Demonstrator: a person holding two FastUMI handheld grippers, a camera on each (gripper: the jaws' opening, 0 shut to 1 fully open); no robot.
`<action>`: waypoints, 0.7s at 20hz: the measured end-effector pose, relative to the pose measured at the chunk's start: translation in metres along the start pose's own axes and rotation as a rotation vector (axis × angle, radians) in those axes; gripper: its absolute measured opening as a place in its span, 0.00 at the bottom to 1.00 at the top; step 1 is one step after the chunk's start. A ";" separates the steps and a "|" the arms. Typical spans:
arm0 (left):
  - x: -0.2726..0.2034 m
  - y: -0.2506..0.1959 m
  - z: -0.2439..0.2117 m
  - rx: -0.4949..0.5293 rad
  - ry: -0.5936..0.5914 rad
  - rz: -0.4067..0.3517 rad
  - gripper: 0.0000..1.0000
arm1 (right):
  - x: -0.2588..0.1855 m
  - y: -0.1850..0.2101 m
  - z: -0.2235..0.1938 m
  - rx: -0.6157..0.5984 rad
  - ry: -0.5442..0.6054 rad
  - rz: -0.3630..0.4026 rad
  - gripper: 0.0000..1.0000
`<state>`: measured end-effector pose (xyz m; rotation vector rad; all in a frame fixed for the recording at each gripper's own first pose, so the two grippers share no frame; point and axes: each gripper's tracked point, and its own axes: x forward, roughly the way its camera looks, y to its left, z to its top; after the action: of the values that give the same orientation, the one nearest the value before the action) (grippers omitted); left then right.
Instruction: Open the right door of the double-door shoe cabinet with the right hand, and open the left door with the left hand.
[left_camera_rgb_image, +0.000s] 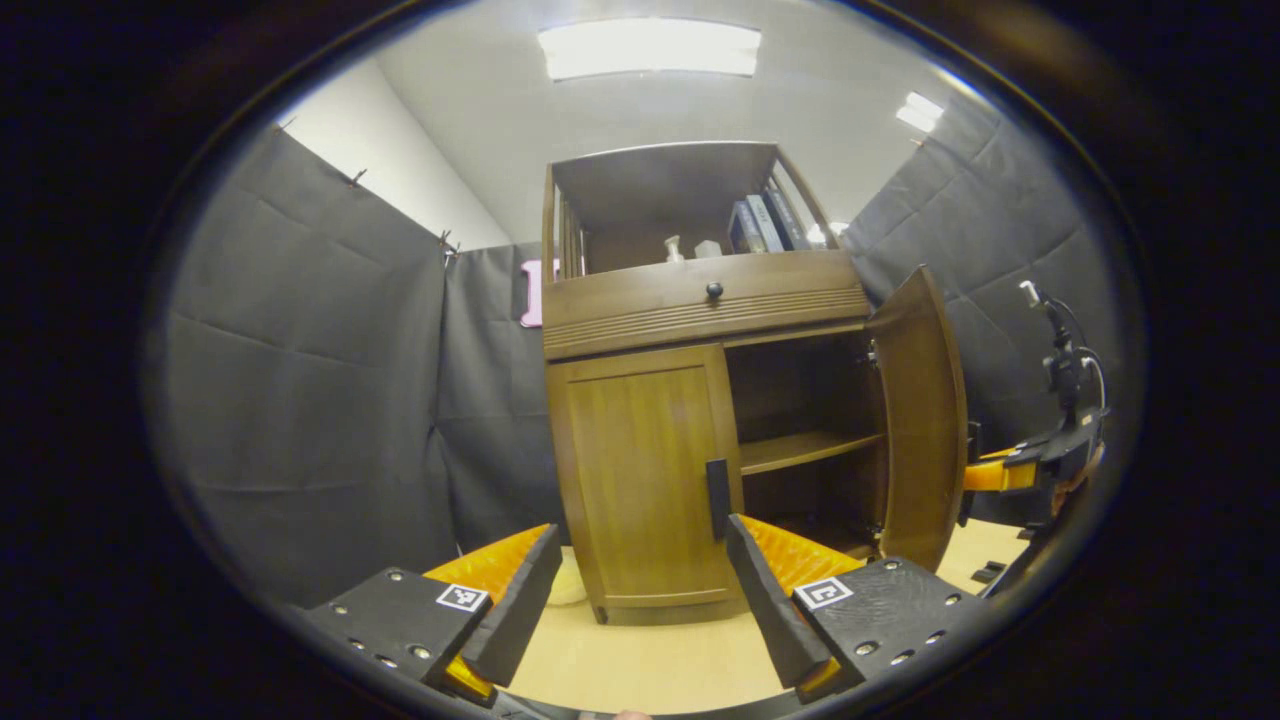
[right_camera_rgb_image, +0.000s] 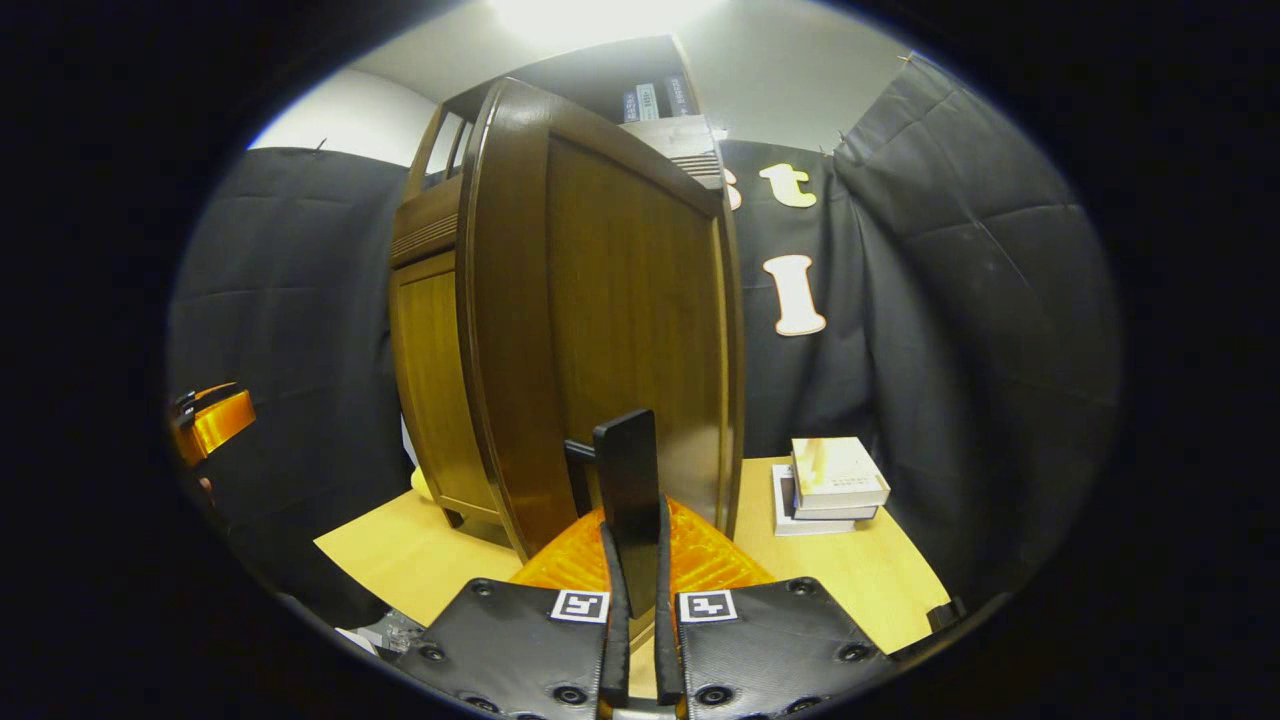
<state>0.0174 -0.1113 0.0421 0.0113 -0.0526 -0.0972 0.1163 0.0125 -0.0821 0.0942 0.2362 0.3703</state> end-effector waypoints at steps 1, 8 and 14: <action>0.000 -0.004 0.001 -0.001 -0.002 -0.004 0.96 | -0.002 -0.007 0.000 -0.001 -0.001 -0.009 0.12; 0.008 -0.022 0.005 0.014 -0.007 -0.031 0.96 | -0.014 -0.053 -0.001 0.021 -0.008 -0.067 0.08; 0.020 -0.031 0.004 0.011 -0.001 -0.062 0.96 | -0.021 -0.091 -0.001 0.034 -0.015 -0.152 0.00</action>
<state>0.0337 -0.1444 0.0470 0.0236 -0.0538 -0.1586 0.1287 -0.0801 -0.0905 0.1116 0.2334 0.2141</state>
